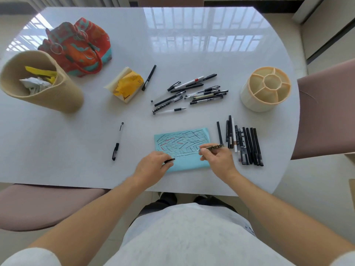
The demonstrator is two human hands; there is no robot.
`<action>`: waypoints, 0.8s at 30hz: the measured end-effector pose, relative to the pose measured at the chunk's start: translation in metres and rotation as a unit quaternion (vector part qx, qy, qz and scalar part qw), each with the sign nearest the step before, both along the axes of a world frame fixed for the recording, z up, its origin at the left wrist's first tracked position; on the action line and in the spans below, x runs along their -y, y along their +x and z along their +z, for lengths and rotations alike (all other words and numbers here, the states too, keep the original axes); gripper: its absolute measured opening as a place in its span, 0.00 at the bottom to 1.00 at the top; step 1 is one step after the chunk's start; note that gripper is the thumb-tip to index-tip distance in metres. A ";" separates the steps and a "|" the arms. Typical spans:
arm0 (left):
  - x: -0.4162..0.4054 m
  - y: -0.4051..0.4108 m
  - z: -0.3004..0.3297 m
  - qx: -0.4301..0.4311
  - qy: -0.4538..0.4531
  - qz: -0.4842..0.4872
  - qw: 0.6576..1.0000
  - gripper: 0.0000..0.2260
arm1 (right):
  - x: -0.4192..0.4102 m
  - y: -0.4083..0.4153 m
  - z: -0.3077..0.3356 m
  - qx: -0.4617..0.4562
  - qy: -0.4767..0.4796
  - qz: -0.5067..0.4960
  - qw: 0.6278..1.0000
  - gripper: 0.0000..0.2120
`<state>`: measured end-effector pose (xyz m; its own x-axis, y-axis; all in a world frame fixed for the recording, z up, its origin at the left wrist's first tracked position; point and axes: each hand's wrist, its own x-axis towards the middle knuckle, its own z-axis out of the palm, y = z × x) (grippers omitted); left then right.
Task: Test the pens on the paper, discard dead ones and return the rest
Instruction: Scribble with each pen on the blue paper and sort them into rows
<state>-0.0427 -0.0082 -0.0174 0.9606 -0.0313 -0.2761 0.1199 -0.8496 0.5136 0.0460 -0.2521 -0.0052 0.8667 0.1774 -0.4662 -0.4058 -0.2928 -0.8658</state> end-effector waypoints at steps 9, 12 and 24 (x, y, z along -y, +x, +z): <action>0.005 -0.005 -0.021 0.011 0.007 -0.050 0.999 0.09 | -0.018 -0.007 -0.023 0.076 -0.097 0.102 0.987 0.02; 0.005 -0.007 -0.023 0.004 0.006 -0.050 0.999 0.10 | -0.021 -0.005 -0.025 0.127 -0.128 0.129 0.975 0.03; 0.004 -0.008 -0.019 -0.019 0.005 -0.040 0.999 0.11 | -0.020 0.000 -0.024 0.077 -0.146 0.121 0.979 0.05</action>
